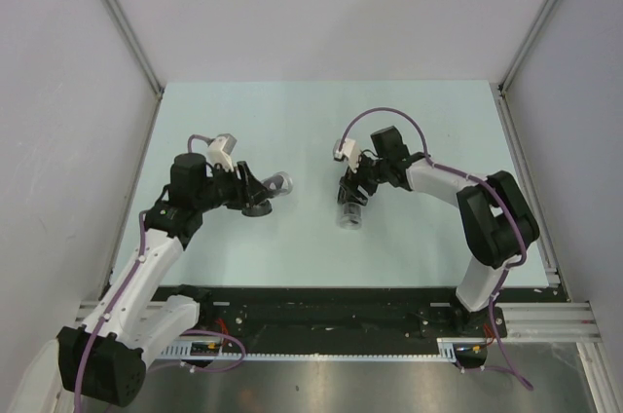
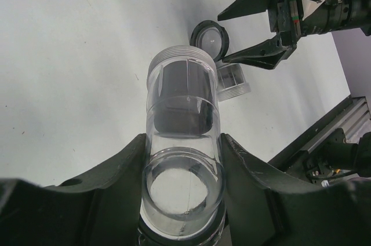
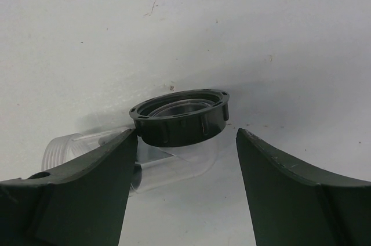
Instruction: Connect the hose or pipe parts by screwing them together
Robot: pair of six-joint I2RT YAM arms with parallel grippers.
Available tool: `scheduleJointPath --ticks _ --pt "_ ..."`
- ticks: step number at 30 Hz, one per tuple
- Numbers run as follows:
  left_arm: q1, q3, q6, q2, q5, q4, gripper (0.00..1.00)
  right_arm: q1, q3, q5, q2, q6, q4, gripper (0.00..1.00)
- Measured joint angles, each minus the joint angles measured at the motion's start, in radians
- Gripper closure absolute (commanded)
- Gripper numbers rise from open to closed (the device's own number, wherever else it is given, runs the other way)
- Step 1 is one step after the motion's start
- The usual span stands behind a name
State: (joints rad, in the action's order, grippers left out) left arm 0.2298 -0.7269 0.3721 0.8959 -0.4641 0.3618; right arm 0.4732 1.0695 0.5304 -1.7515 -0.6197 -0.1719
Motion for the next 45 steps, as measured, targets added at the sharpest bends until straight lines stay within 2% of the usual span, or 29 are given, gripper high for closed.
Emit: scheduleJointPath --ticks 8,16,20,23,30,33,45 --pt "-0.003 0.0 0.0 0.011 -0.01 0.0 1.0 -0.006 0.031 0.024 -0.038 -0.031 -0.02 0.23" --pt "-0.004 0.0 0.0 0.014 -0.013 0.0 1.0 -0.009 0.09 0.027 -0.084 -0.061 -0.048 0.27" --pt "-0.004 0.0 0.0 0.015 -0.014 0.0 1.0 -0.008 0.106 0.026 -0.094 -0.065 -0.058 0.17" --pt "-0.004 0.0 0.0 0.018 -0.014 0.0 1.0 -0.008 0.106 0.014 -0.094 -0.052 -0.064 0.14" --pt "-0.004 0.0 0.0 0.024 -0.014 0.0 1.0 0.0 0.106 -0.113 -0.093 0.09 -0.034 0.1" --pt "-0.004 0.0 0.0 0.025 -0.014 0.0 1.0 0.001 0.106 -0.152 -0.088 0.148 -0.033 0.0" --pt "-0.004 0.01 0.0 0.025 -0.018 -0.001 1.0 0.001 0.106 -0.254 -0.034 0.34 -0.033 0.02"
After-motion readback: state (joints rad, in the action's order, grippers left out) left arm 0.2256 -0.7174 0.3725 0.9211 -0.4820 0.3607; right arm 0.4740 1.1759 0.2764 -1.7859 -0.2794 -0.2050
